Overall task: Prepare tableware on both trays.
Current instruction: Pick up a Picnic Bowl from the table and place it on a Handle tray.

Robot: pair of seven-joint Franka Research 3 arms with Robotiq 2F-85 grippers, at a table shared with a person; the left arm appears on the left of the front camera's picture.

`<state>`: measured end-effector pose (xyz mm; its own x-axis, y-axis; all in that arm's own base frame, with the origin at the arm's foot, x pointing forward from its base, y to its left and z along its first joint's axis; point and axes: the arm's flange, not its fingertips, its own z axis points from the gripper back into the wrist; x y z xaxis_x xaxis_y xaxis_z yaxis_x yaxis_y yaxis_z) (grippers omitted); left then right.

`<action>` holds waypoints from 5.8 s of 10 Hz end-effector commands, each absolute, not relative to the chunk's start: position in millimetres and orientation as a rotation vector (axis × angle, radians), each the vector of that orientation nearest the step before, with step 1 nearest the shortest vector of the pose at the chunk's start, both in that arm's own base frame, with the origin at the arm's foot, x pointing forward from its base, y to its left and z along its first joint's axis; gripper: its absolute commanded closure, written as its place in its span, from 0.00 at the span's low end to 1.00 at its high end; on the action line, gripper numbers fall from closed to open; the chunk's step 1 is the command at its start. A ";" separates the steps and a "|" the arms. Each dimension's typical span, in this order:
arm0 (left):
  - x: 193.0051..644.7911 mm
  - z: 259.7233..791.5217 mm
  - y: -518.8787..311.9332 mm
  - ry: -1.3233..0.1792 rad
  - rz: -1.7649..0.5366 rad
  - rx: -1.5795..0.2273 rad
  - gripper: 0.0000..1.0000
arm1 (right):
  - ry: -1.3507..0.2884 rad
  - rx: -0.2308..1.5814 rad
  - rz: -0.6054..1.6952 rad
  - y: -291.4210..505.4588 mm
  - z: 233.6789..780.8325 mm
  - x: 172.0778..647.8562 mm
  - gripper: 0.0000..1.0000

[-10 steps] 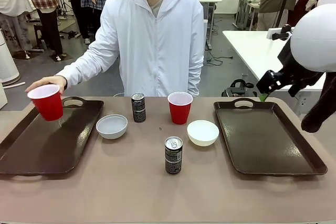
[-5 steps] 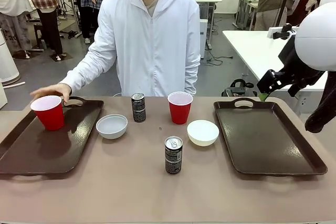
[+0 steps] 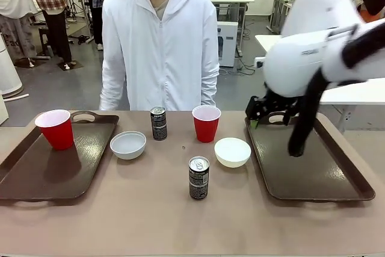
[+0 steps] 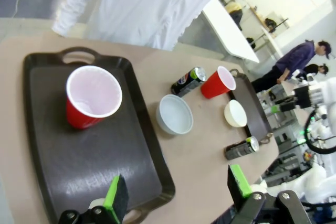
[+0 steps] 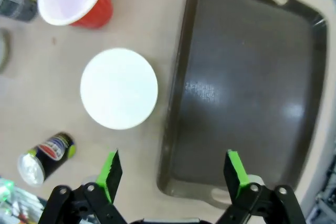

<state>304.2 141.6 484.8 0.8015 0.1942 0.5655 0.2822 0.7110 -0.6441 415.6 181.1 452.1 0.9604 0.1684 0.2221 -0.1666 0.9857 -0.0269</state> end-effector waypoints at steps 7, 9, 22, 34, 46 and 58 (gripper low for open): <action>303.1 483.5 143.9 -0.667 -0.061 -0.800 0.00 | -0.117 0.013 0.106 194.9 374.5 472.2 0.00; 303.1 483.5 143.9 -0.667 -0.061 -0.800 0.00 | -0.121 0.030 0.120 204.3 361.7 470.7 0.00; 303.1 483.5 143.9 -0.667 -0.061 -0.800 0.00 | -0.131 0.058 0.186 220.3 345.3 465.1 1.00; 303.1 483.5 143.9 -0.667 -0.061 -0.800 0.00 | -0.178 -0.003 0.337 113.8 517.8 395.4 1.00; 303.1 483.5 143.9 -0.667 -0.061 -0.800 0.00 | -0.125 -0.067 0.582 41.1 496.1 305.7 0.96; 303.1 483.5 143.9 -0.667 -0.061 -0.800 0.00 | 0.017 0.074 0.418 46.9 438.9 414.1 0.96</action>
<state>304.2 142.1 485.0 0.8013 0.1951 0.5656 0.2813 0.7115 -0.6439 399.4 43.7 448.7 0.9033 0.4284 0.0237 -0.4291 0.9018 0.0523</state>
